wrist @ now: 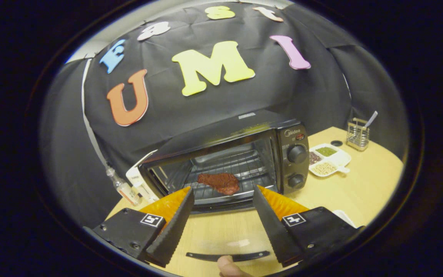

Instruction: Open the toaster oven, put the food inside, and close the toaster oven door.

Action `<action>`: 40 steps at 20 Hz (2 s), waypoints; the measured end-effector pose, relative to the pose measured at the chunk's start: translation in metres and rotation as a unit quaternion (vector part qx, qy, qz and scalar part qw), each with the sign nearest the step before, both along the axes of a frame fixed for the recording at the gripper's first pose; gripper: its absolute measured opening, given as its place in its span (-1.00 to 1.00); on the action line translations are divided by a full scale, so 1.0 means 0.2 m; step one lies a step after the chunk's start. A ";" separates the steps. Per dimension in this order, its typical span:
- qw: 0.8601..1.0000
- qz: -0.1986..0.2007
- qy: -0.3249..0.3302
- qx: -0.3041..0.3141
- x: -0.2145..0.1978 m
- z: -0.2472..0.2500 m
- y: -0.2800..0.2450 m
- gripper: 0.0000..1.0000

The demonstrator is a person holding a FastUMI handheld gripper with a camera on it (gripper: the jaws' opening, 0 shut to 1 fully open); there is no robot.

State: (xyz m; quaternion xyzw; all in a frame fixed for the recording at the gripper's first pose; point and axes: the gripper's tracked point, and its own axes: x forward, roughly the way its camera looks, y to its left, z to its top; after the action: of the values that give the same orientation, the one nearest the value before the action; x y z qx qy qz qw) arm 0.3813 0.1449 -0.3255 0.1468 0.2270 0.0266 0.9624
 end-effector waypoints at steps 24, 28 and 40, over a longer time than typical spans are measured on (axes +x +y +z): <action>0.984 0.021 0.151 -0.090 -0.61 -0.66 0.16 0.96; 0.984 0.026 0.156 -0.087 -0.58 -0.67 0.20 0.96; 0.987 0.019 0.098 -0.128 -0.37 -0.50 0.15 0.97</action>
State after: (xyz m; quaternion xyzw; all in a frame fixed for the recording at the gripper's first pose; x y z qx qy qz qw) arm 0.3065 0.1748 -0.4249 0.0197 0.3248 0.0007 0.9456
